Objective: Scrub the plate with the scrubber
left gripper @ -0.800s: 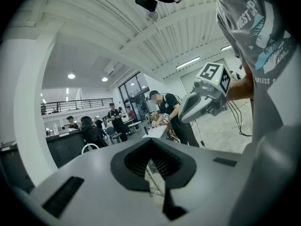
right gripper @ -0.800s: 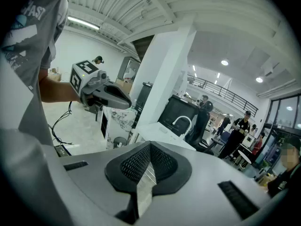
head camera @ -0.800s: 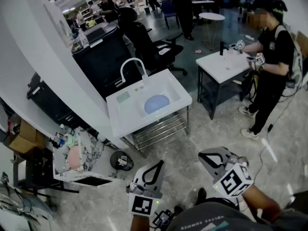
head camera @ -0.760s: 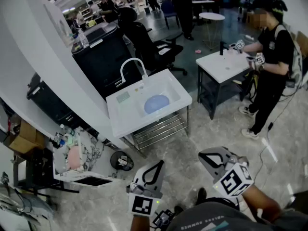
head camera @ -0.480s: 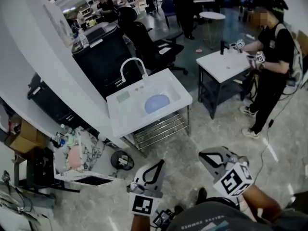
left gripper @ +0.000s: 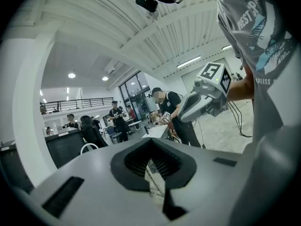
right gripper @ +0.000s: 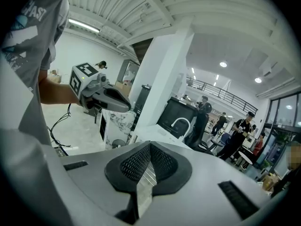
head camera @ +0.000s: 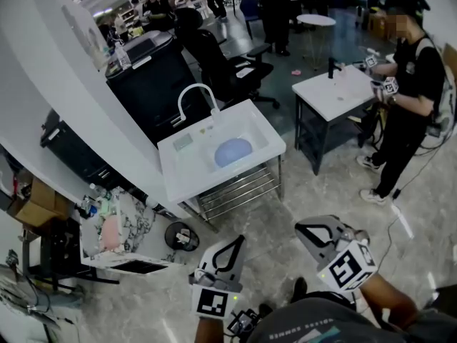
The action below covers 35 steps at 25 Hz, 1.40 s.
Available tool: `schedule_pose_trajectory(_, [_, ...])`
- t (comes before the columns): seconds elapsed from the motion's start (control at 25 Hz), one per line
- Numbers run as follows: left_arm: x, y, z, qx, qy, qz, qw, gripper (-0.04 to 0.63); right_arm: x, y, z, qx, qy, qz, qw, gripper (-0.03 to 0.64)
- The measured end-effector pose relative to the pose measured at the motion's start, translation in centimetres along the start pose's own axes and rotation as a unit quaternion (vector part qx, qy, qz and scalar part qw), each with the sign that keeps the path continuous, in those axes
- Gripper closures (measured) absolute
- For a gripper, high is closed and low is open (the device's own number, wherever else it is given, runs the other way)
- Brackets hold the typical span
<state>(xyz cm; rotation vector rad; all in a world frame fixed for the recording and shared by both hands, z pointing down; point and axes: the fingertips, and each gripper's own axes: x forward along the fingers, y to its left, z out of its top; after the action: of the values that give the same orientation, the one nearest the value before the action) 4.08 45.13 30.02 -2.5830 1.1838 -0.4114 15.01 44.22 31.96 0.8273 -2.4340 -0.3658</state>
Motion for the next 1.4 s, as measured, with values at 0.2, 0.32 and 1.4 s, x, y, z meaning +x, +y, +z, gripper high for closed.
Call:
schedule_pose_trajectory(0.2, [0.9, -0.1, 0.1, 0.003, 0.005, 0.001, 1.0, 0.594, 0.0, -0.9, -0.2, 0.011, -0.012, 0.001, 1.0, 0.586])
schedule_pose_trajectory(0.32, [1.6, -0.3, 0.2, -0.001, 0.007, 0.006, 1.0, 0.594, 0.0, -1.6, -0.7, 0.014, -0.016, 0.004, 1.0, 0.586])
schedule_pose_trajectory(1.4, [10.6, -0.4, 0.8, 0.01, 0.018, -0.011, 0.9997, 0.594, 0.5, -9.7, -5.2, 0.036, -0.029, -0.01, 0.999, 0.586])
